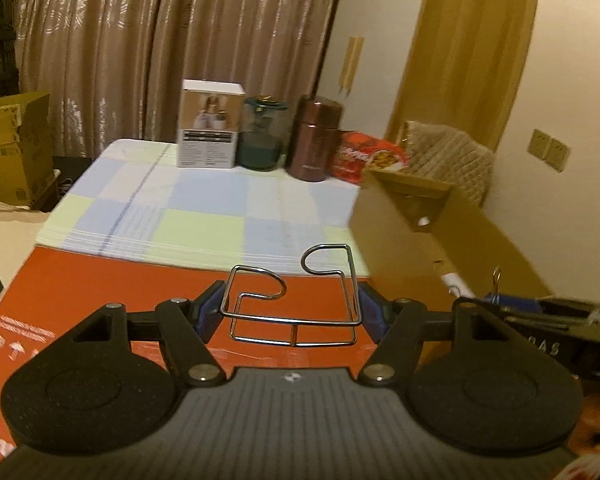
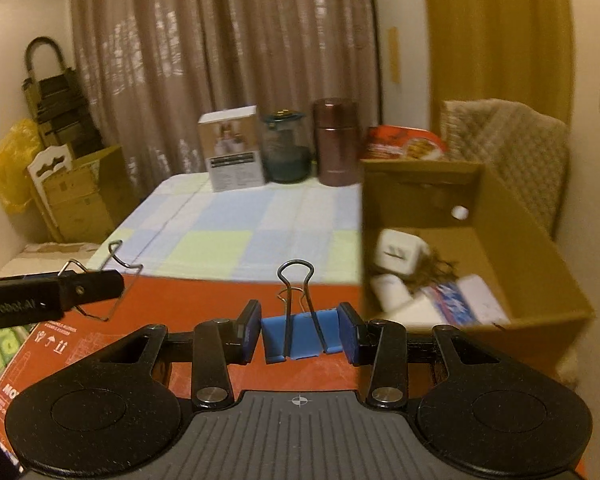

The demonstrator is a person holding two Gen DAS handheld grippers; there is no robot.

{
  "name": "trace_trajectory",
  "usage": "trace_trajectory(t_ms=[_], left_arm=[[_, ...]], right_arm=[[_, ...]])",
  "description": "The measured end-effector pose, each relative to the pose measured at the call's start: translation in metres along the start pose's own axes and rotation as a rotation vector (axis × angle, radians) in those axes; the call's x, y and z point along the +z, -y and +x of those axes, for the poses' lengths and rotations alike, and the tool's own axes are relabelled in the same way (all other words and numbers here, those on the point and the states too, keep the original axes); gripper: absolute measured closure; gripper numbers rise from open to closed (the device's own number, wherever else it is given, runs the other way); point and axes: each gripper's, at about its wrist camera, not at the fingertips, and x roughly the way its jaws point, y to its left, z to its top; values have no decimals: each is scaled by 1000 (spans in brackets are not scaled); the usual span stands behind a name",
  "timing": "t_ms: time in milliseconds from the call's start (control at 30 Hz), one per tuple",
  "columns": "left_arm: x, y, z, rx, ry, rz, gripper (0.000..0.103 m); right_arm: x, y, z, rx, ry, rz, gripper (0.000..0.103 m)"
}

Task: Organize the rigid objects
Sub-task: 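Carry the wire stand and blue binder clip over the cardboard box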

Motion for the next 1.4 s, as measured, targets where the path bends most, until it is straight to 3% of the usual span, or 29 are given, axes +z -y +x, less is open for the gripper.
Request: trace_trajectory(t_ms=[533,1400], left_arm=[[-2,73,-4,-86,-36,65,38],[10,137,41,-197,-68,148,38]], right_arm=[[7,60,-67,-84,43,94,65],[30,141,-84,-192,69,175,65]])
